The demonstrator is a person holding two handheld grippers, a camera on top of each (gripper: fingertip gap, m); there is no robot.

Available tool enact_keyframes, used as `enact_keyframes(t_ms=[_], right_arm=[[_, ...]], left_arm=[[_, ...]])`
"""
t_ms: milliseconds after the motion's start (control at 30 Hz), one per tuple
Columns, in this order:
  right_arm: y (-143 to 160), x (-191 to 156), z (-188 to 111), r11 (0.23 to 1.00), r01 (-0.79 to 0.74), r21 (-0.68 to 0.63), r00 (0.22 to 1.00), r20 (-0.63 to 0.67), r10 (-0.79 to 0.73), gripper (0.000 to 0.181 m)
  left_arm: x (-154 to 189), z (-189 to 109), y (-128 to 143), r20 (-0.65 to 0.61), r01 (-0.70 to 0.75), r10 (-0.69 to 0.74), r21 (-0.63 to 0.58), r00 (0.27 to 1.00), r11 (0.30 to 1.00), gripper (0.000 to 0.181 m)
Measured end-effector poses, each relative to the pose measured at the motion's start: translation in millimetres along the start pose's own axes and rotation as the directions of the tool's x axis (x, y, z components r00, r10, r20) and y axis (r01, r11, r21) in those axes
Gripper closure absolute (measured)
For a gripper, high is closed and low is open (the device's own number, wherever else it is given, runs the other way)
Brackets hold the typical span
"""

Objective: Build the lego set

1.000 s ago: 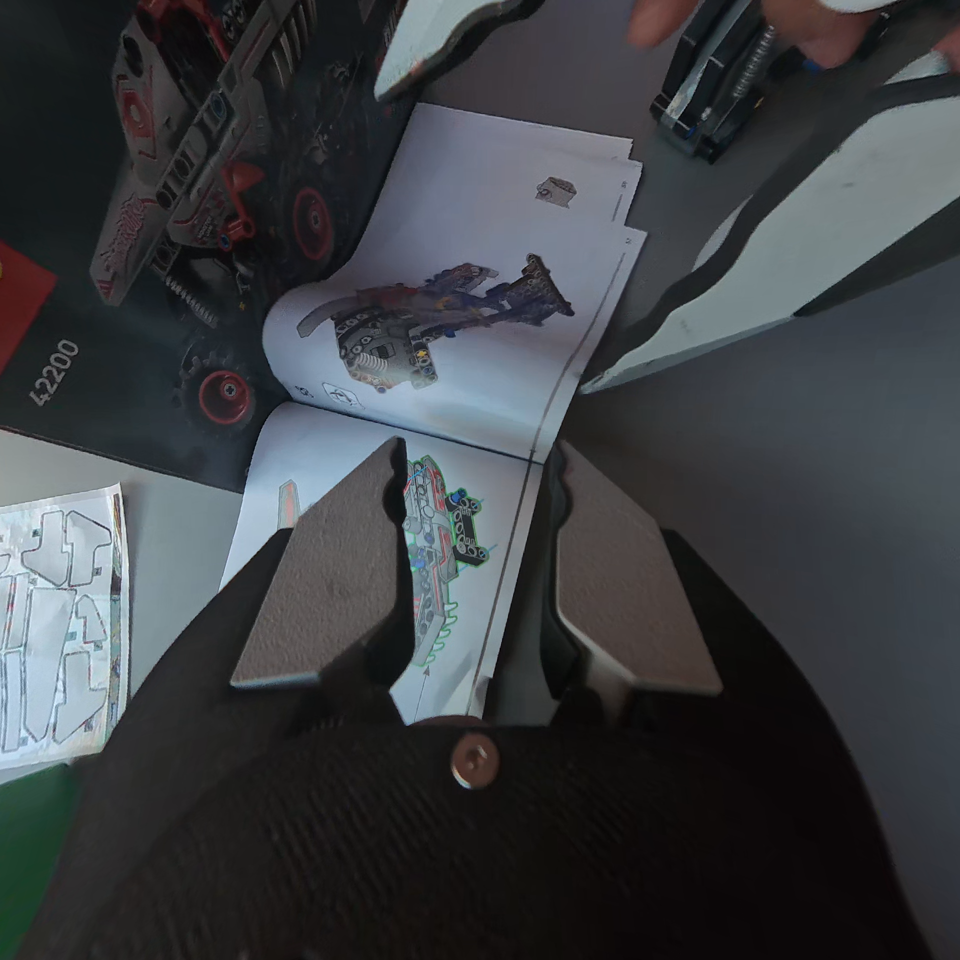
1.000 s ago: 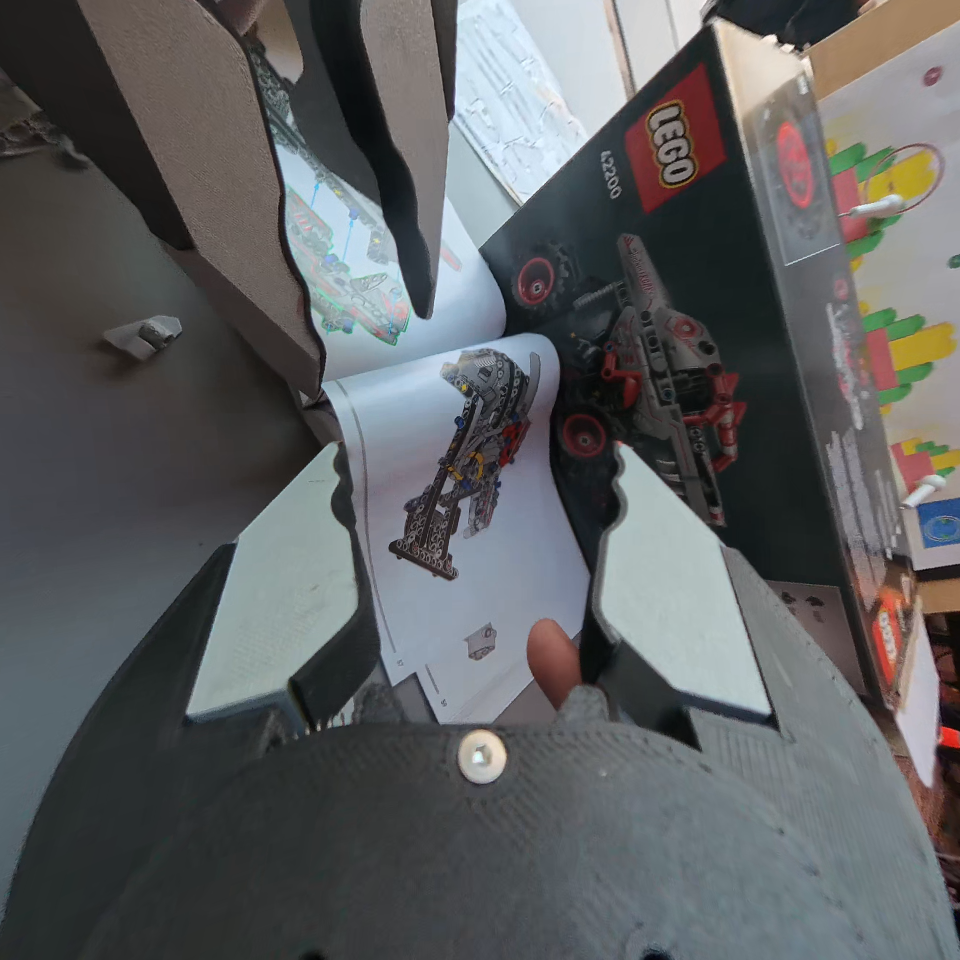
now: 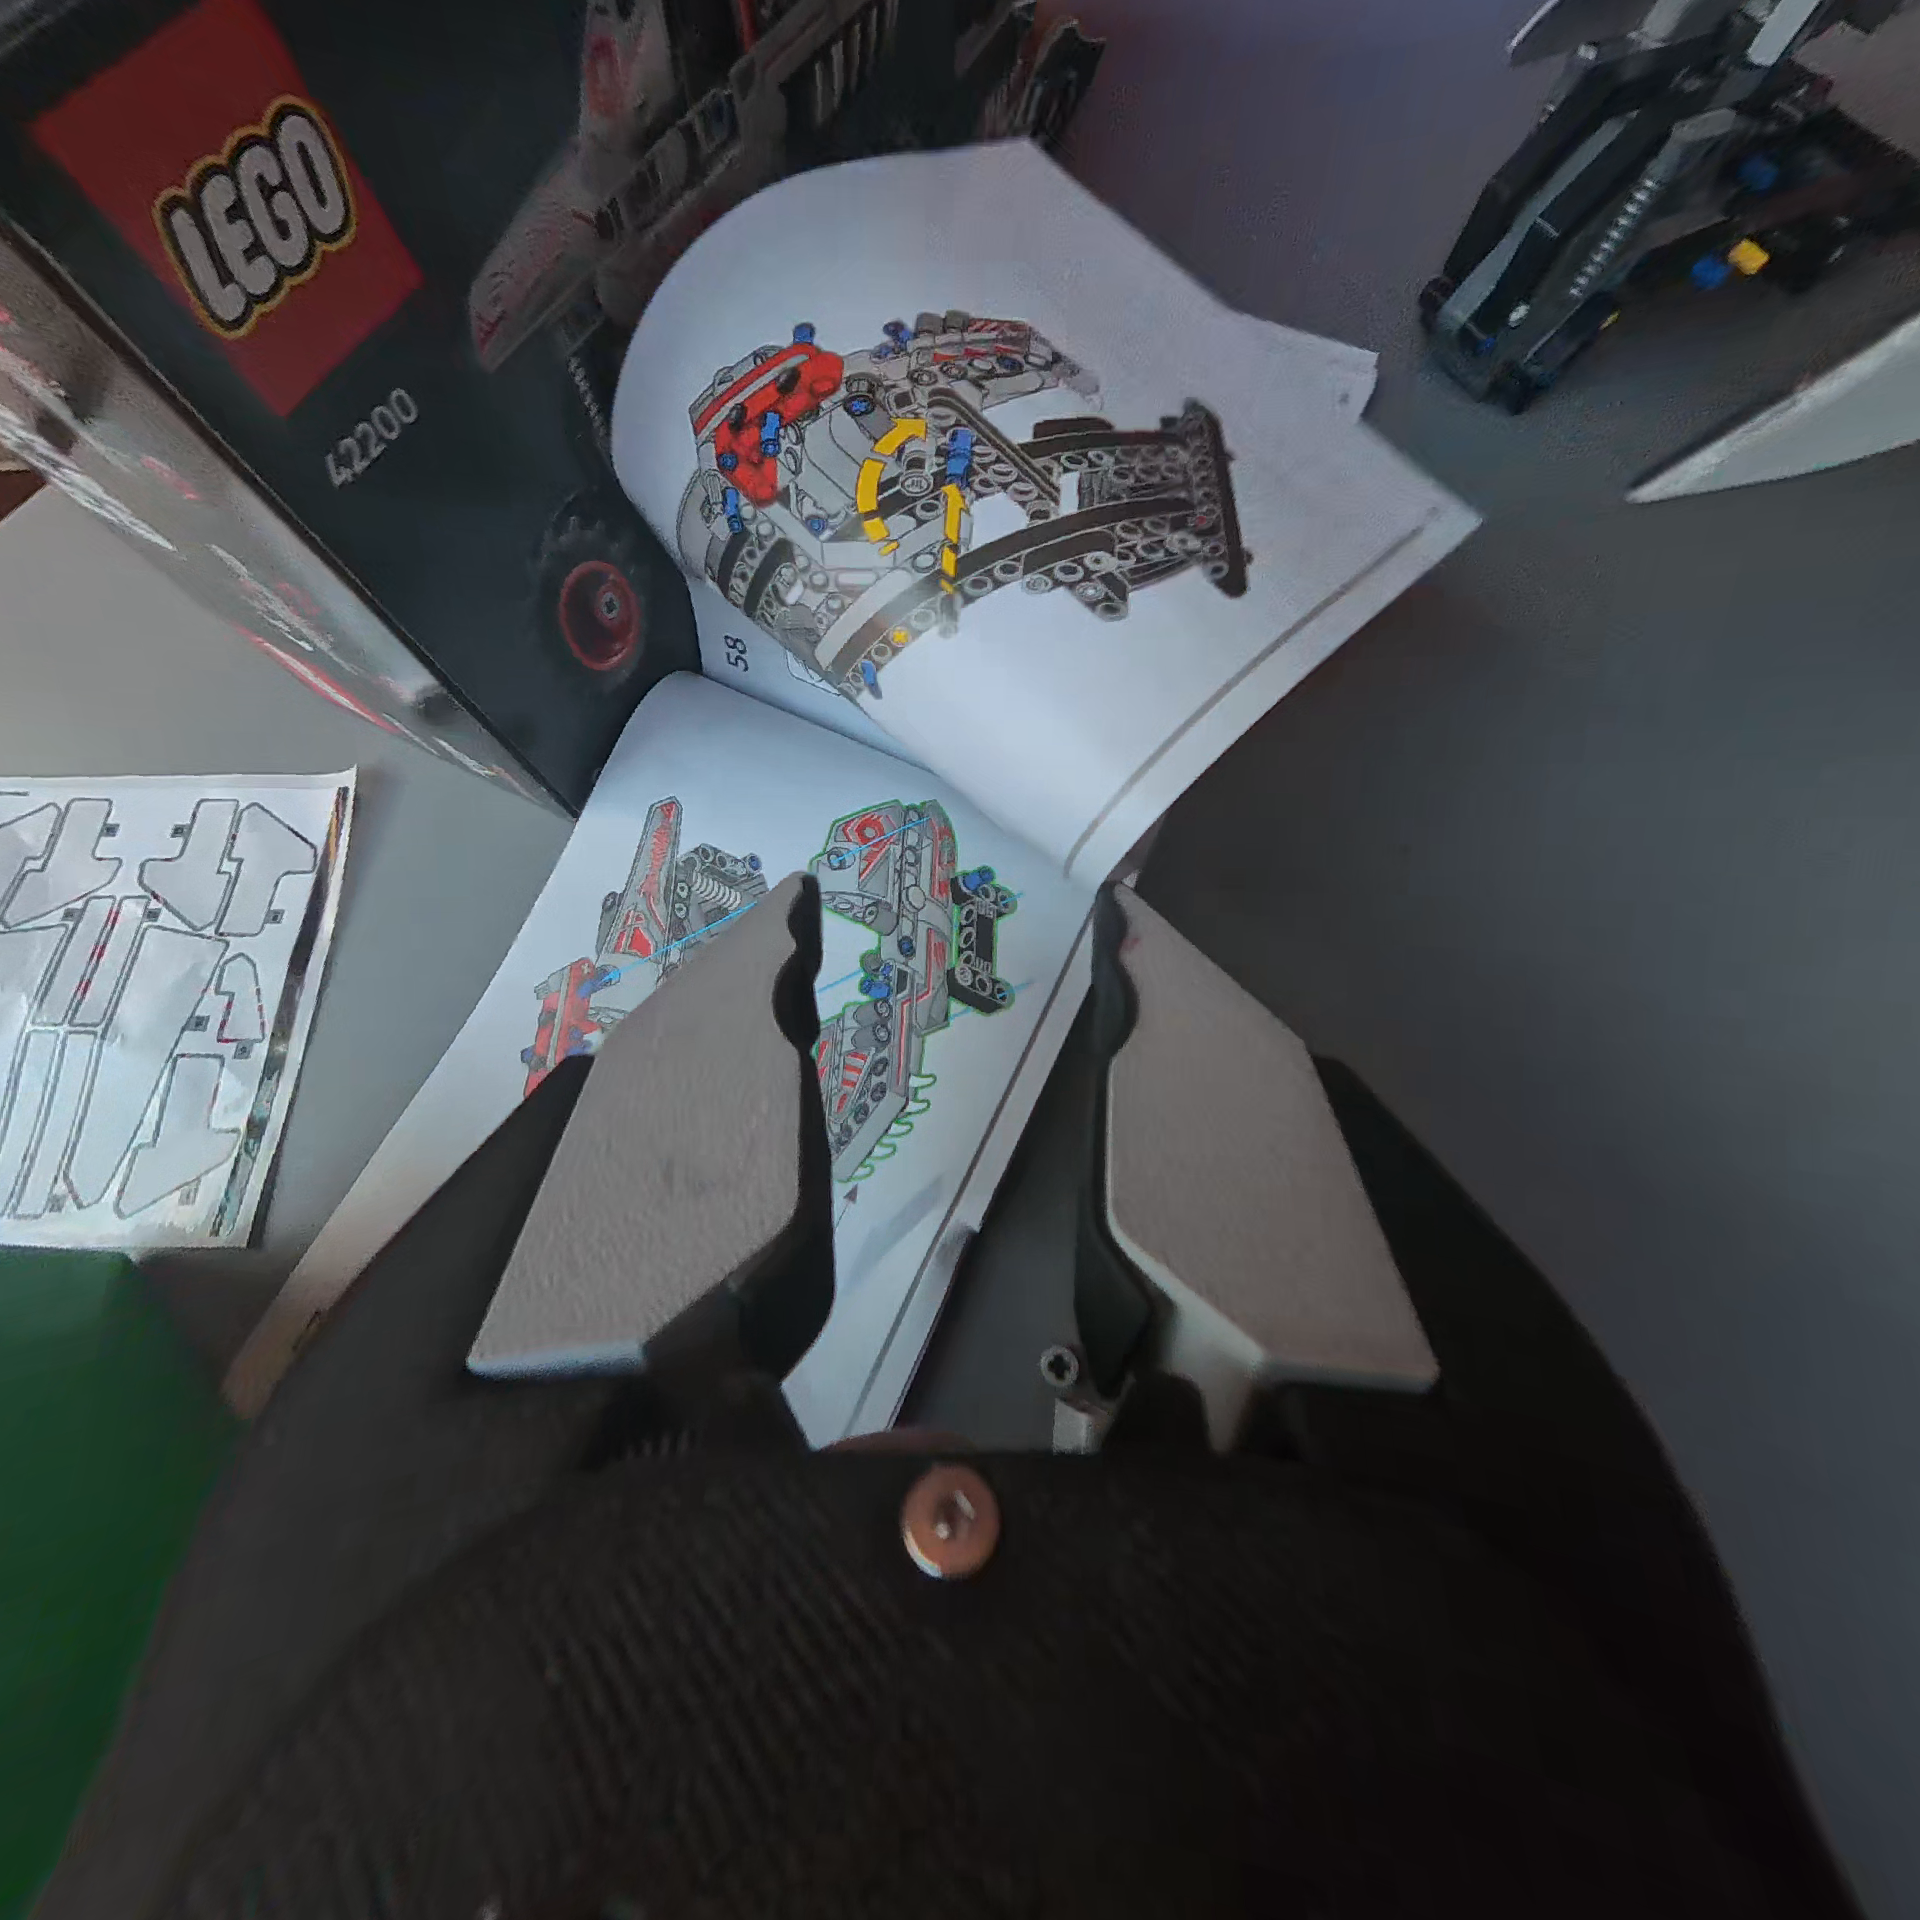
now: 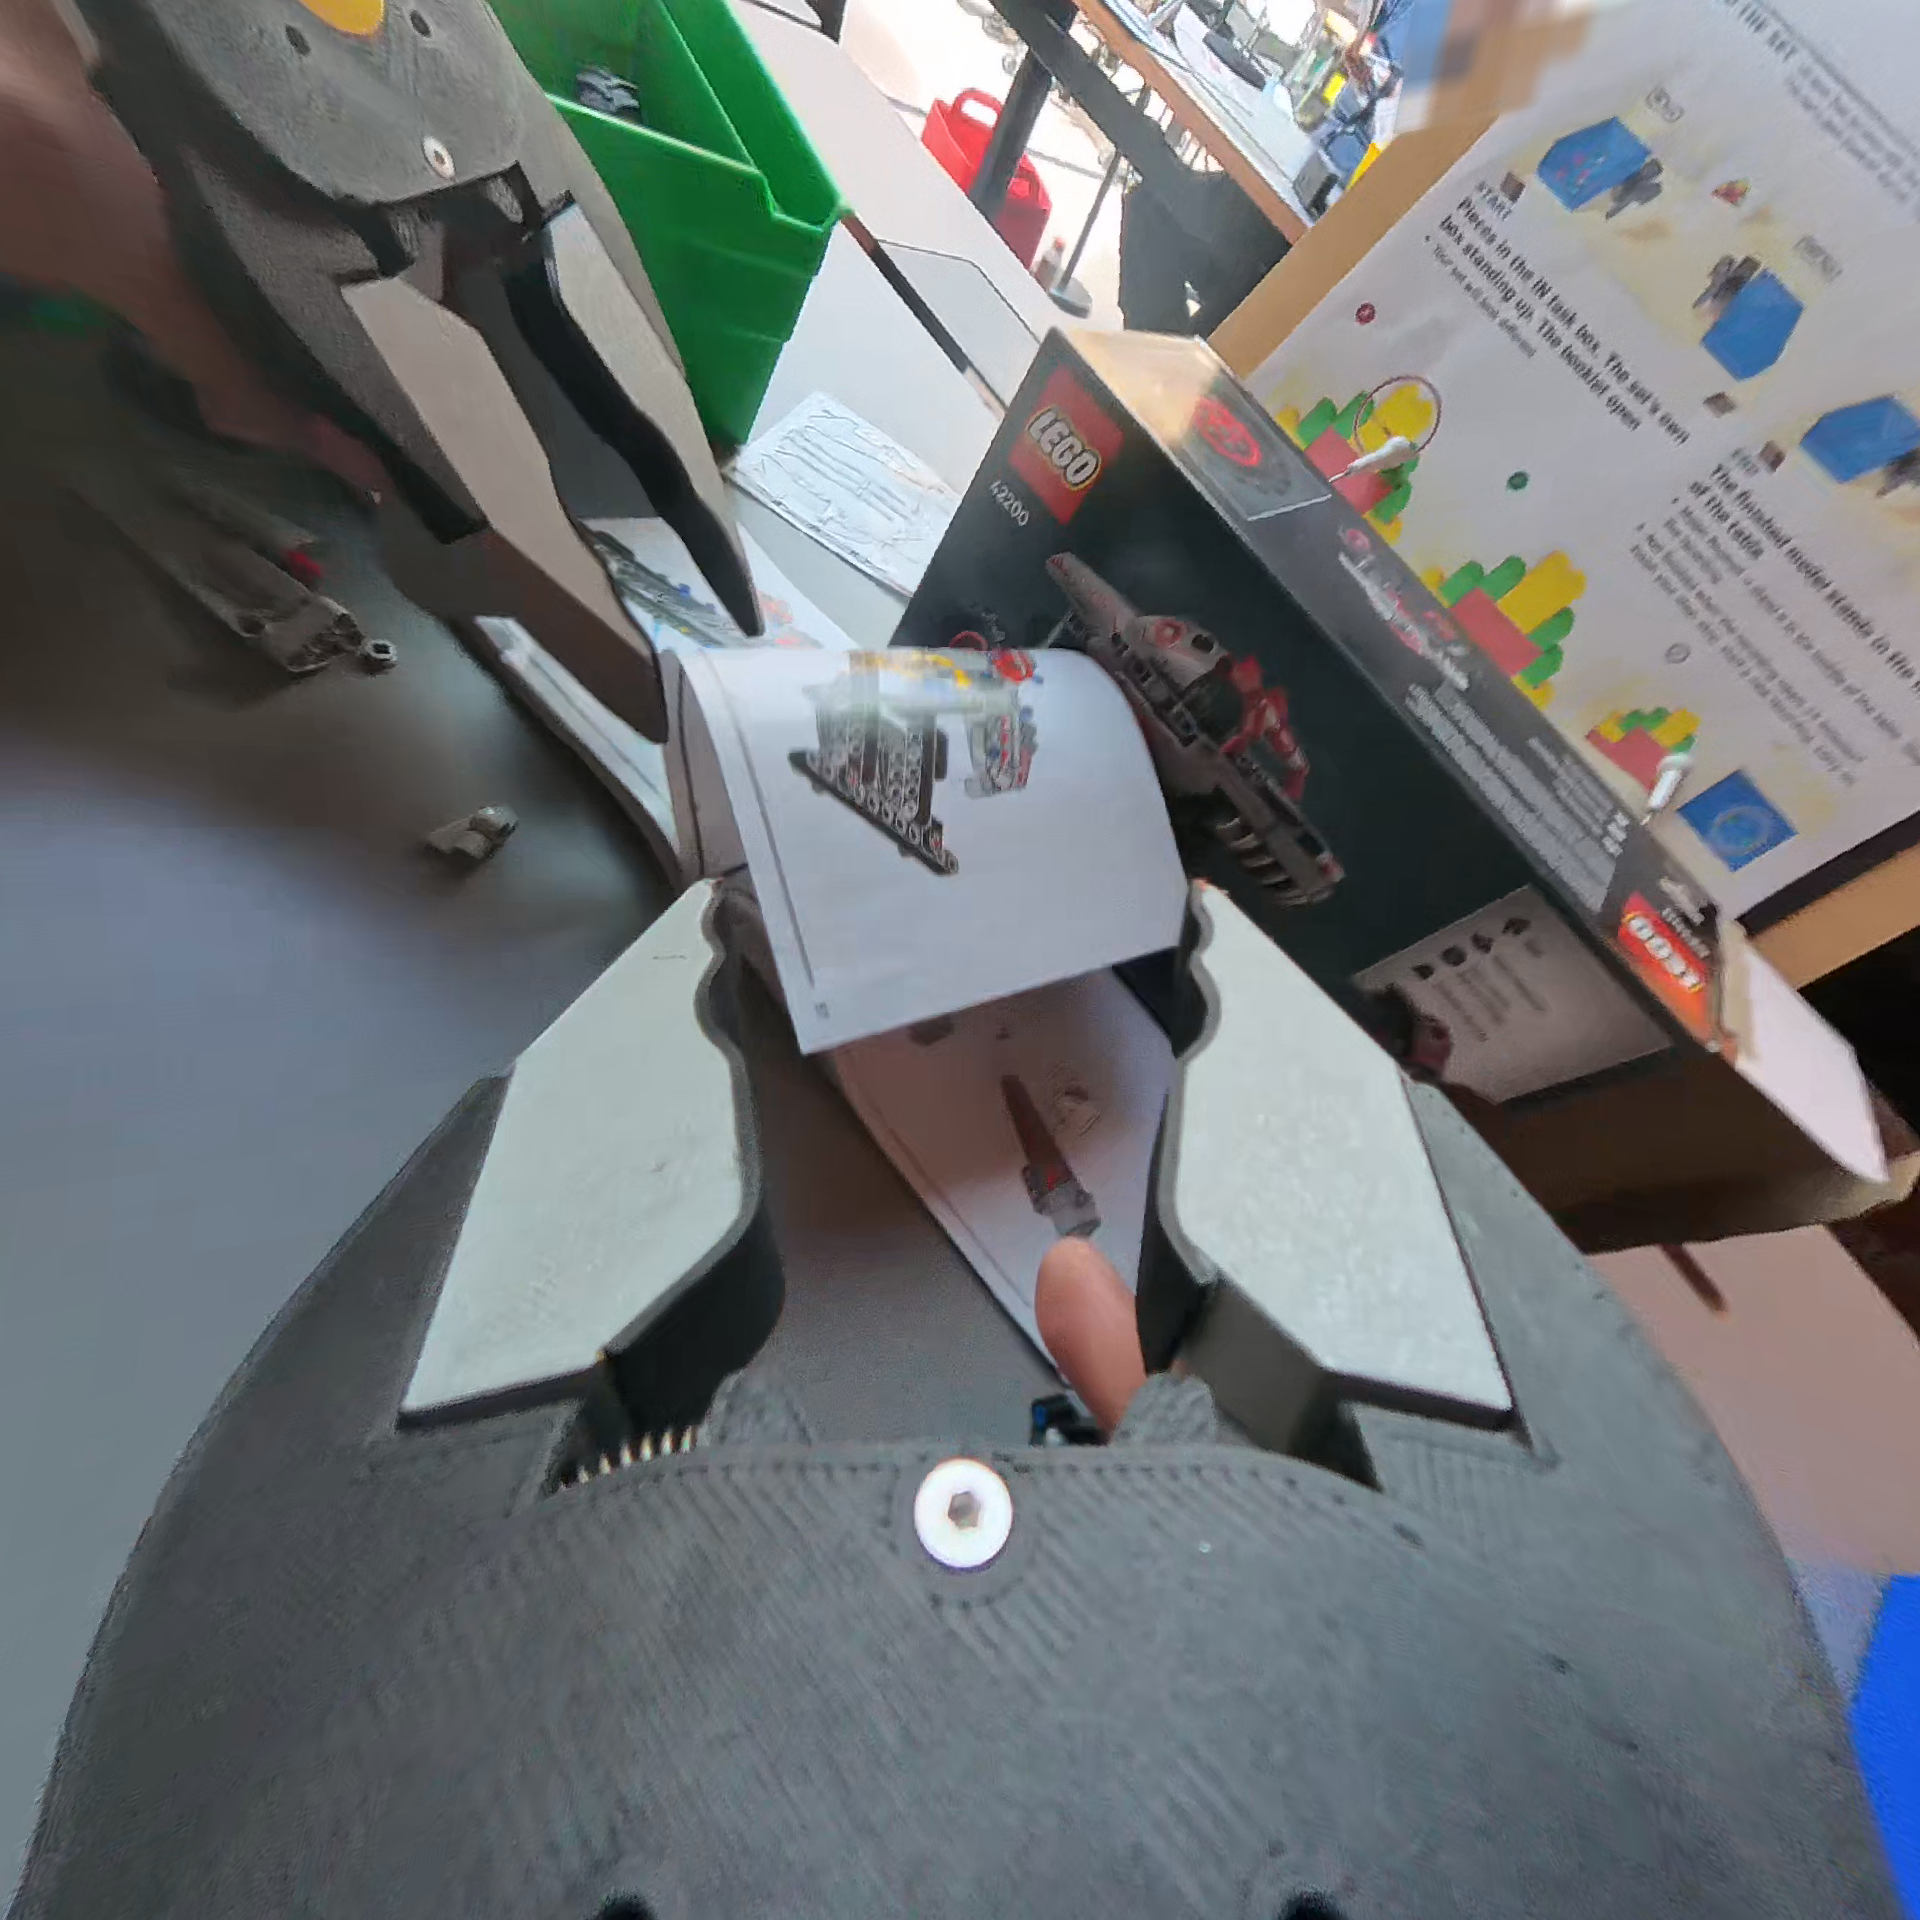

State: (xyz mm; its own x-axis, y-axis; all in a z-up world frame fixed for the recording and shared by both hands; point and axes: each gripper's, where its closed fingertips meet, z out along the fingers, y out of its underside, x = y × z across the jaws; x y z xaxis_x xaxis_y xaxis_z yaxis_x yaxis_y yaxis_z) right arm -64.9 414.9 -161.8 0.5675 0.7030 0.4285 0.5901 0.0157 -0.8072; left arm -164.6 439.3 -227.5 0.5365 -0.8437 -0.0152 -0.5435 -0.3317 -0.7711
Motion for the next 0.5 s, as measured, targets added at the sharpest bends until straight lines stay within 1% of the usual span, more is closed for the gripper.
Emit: enact_keyframes(t_ms=[33, 133, 200, 267, 367, 500], right_arm=[[6.2, -3.2, 1.2, 1.0, -0.014, -0.012, 1.0, 0.016, 0.014, 0.102], [31.9, -10.3, 12.2, 0.994, -0.051, -0.099, 0.996, 0.064, 0.058, 0.104], [43.1, -15.0, 18.1, 0.987, -0.084, -0.138, 0.99, 0.099, 0.098, 0.097], [46.3, -13.5, 19.1, 0.986, -0.086, -0.142, 0.99, 0.099, 0.101, 0.095], [46.3, -0.2, 14.5, 0.989, -0.062, -0.131, 0.997, 0.044, 0.069, 0.096], [50.8, 8.3, 9.0, 0.986, -0.112, -0.122, 0.992, 0.039, 0.118, 0.098]], left_arm=[[-0.6, -1.7, -0.1, -0.003, 0.008, -0.008, 0.008, 1.0, 1.0, 0.131], [-3.2, -3.3, 1.7, 0.001, 0.02, -0.02, 0.009, 1.0, 1.0, 0.131], [-3.2, -3.1, 2.8, 0.003, 0.018, -0.018, 0.006, 1.0, 1.0, 0.131], [-4.7, -3.5, 4.0, 0.011, 0.015, -0.015, 0.001, 1.0, 1.0, 0.13], [-5.2, -4.3, 3.9, 0.009, 0.017, -0.018, 0.003, 1.0, 1.0, 0.13], [-5.3, -4.2, 4.8, 0.006, 0.018, -0.018, 0.001, 1.0, 1.0, 0.13]])
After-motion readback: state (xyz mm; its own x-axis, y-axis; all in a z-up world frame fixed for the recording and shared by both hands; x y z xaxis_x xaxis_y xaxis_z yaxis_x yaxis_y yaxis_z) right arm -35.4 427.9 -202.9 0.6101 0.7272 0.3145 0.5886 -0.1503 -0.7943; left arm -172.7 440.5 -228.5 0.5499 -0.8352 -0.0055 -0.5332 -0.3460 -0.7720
